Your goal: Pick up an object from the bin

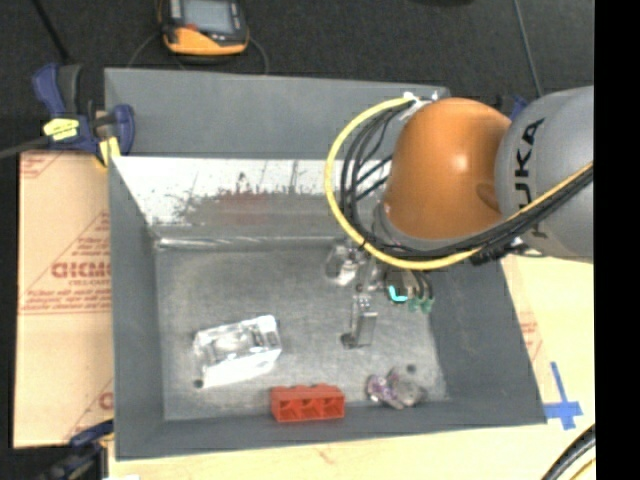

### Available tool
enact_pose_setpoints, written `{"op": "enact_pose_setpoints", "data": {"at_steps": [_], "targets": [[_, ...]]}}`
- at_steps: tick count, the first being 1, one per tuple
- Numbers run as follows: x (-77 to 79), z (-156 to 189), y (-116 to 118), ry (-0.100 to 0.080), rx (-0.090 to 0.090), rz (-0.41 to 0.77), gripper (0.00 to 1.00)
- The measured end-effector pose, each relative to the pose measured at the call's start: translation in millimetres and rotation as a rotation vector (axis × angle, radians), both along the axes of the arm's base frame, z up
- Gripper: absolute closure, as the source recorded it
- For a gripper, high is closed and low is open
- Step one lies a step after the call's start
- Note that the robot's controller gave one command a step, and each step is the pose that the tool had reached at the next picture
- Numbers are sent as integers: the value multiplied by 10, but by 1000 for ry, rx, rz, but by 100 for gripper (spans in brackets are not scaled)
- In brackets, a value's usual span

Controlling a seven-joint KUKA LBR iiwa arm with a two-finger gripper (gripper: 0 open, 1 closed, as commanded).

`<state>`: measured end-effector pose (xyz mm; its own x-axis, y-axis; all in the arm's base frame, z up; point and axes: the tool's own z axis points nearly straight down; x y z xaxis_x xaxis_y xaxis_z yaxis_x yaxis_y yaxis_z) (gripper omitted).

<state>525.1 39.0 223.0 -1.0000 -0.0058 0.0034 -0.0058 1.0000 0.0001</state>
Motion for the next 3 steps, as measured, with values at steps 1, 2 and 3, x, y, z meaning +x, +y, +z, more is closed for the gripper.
{"op": "enact_pose_setpoints", "data": {"at_steps": [1,2,3], "targets": [[-398,-1004,971,4,2,-24,0],[-364,-963,931,-5,1,-32,100],[-498,-1067,1226,-12,2,-59,100]]}}
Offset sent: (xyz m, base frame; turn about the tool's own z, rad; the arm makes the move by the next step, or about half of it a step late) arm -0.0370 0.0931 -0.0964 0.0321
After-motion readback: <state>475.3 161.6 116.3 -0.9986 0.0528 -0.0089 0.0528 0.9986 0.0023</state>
